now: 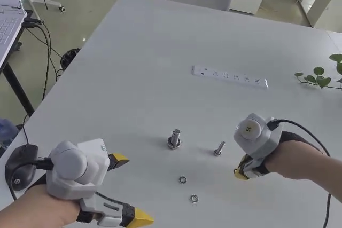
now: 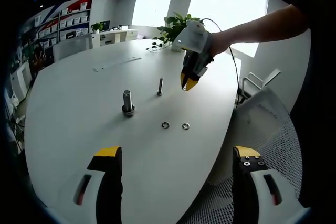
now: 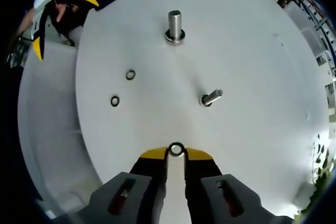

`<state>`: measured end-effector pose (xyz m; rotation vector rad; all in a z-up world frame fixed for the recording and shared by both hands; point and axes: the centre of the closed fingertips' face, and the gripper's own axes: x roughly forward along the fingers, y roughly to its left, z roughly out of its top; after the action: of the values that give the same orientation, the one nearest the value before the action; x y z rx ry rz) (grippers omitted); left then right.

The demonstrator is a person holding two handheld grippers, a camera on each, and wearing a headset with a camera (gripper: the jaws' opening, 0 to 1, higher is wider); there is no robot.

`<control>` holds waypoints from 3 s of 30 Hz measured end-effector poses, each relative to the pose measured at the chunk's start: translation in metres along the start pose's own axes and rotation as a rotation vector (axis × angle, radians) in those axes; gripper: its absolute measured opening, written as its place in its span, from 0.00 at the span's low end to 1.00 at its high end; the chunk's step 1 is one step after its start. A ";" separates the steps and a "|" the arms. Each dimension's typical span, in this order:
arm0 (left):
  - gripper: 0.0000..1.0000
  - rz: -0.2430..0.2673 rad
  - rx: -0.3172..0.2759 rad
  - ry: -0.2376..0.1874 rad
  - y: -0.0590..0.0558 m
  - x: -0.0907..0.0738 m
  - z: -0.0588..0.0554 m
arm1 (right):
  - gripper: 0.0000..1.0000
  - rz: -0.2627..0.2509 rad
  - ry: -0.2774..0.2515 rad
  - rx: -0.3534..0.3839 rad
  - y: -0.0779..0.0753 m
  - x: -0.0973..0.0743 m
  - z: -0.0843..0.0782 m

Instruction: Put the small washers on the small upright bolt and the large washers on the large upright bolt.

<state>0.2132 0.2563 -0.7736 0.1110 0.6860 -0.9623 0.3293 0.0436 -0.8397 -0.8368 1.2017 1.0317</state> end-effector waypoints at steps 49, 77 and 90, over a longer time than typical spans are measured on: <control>0.87 0.014 -0.025 0.001 0.004 -0.001 -0.004 | 0.11 -0.040 -0.073 -0.022 -0.029 -0.026 0.067; 0.86 0.009 -0.037 0.009 0.007 -0.001 -0.008 | 0.12 -0.041 -0.060 -0.045 -0.032 -0.014 0.068; 0.85 0.003 -0.039 0.015 0.008 0.000 -0.009 | 0.12 -0.035 -0.058 -0.048 -0.033 -0.003 0.066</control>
<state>0.2154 0.2643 -0.7824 0.0848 0.7183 -0.9453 0.3824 0.0931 -0.8251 -0.8567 1.1138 1.0529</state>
